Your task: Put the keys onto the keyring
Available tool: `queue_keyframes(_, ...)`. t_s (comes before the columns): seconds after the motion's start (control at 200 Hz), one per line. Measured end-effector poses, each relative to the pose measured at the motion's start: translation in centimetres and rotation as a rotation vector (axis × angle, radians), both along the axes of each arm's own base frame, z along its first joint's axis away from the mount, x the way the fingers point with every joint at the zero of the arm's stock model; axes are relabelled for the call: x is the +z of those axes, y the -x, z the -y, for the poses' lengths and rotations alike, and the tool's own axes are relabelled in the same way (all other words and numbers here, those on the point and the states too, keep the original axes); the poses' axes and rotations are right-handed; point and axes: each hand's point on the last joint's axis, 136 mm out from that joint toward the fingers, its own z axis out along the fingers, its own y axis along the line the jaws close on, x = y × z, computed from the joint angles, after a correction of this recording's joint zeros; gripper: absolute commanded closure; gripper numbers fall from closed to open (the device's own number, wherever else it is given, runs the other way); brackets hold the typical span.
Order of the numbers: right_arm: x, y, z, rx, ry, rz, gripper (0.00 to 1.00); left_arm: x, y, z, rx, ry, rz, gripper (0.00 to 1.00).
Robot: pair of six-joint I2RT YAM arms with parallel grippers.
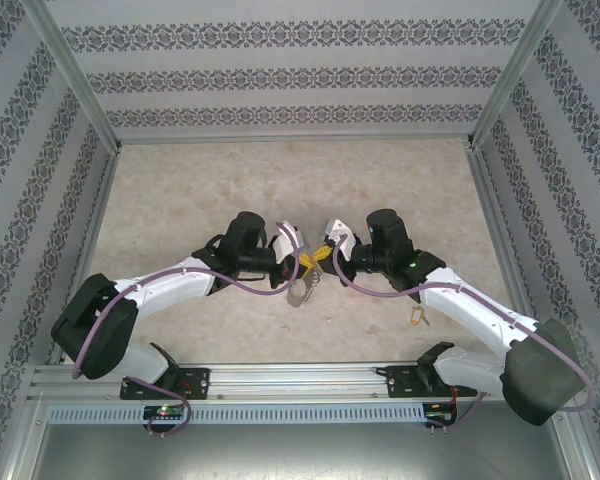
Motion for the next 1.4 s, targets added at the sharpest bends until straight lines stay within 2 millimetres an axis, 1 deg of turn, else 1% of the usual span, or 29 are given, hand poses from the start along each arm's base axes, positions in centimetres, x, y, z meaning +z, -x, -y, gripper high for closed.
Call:
queue_keyframes(0.47,-0.4,-1.5,1.0,-0.1,0.044,0.018,1.0,0.2,-0.5,-0.1,0.013,0.006,0.014,1.0)
queue_keyframes(0.784,-0.8,-1.5,1.2,-0.113,0.058,0.008,1.0,0.4,-1.0,-0.1,0.037,0.022,0.046,1.0)
queue_keyframes(1.079,-0.9,-1.5,1.1,-0.12,0.068,0.015,1.0,-0.2,-1.6,-0.4,0.101,0.066,0.064,1.0)
queue_keyframes(1.204,-0.8,-1.4,1.0,-0.119,0.072,0.021,1.0,-0.4,-1.8,-0.4,0.113,0.08,0.062,0.95)
queue_keyframes(1.324,-0.5,-1.3,0.8,-0.116,0.071,0.027,1.0,-0.6,-1.9,-0.2,0.118,0.09,0.057,0.92)
queue_keyframes(1.399,-0.4,-1.2,0.8,-0.112,0.073,0.029,1.0,-0.6,-2.0,-0.2,0.121,0.094,0.055,0.92)
